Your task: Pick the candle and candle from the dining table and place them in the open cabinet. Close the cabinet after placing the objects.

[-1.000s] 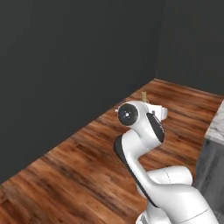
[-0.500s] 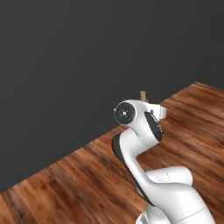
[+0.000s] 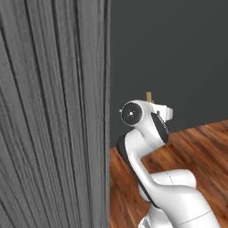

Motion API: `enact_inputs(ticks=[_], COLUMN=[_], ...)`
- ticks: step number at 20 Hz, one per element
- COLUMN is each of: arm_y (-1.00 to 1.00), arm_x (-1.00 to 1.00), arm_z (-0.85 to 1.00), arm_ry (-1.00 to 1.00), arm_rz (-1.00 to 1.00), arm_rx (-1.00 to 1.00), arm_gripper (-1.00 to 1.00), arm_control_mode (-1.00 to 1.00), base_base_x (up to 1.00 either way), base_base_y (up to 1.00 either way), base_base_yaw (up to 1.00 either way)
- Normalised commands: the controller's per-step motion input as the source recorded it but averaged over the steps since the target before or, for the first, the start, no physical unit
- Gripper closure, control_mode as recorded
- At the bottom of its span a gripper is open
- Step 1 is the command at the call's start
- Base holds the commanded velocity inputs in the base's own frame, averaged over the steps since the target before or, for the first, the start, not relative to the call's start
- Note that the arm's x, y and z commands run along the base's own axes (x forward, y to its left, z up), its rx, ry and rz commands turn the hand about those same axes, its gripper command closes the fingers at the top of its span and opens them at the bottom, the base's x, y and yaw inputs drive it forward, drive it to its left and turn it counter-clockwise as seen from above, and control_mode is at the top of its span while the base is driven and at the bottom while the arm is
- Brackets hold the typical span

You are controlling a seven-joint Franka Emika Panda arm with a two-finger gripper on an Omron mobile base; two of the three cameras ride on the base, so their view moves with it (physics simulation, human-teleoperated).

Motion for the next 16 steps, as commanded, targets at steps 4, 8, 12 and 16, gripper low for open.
enact_inputs(ticks=[4,8,12,16], arm_y=[0.0,0.0,0.0,0.0], arm_x=[0.0,0.0,0.0,0.0], arm_z=[0.0,0.0,0.0,0.0], arm_ry=[0.0,0.0,0.0,0.0], arm_rz=[0.0,0.0,0.0,0.0], arm_rx=[0.0,0.0,0.0,0.0], arm_gripper=[1.0,1.0,1.0,1.0], arm_control_mode=[1.0,1.0,1.0,1.0], base_base_x=[-0.08,-0.09,-0.08,-0.01], base_base_y=[-0.13,-0.19,-0.21,-0.27], base_base_yaw=[0.66,0.64,0.64,0.63])
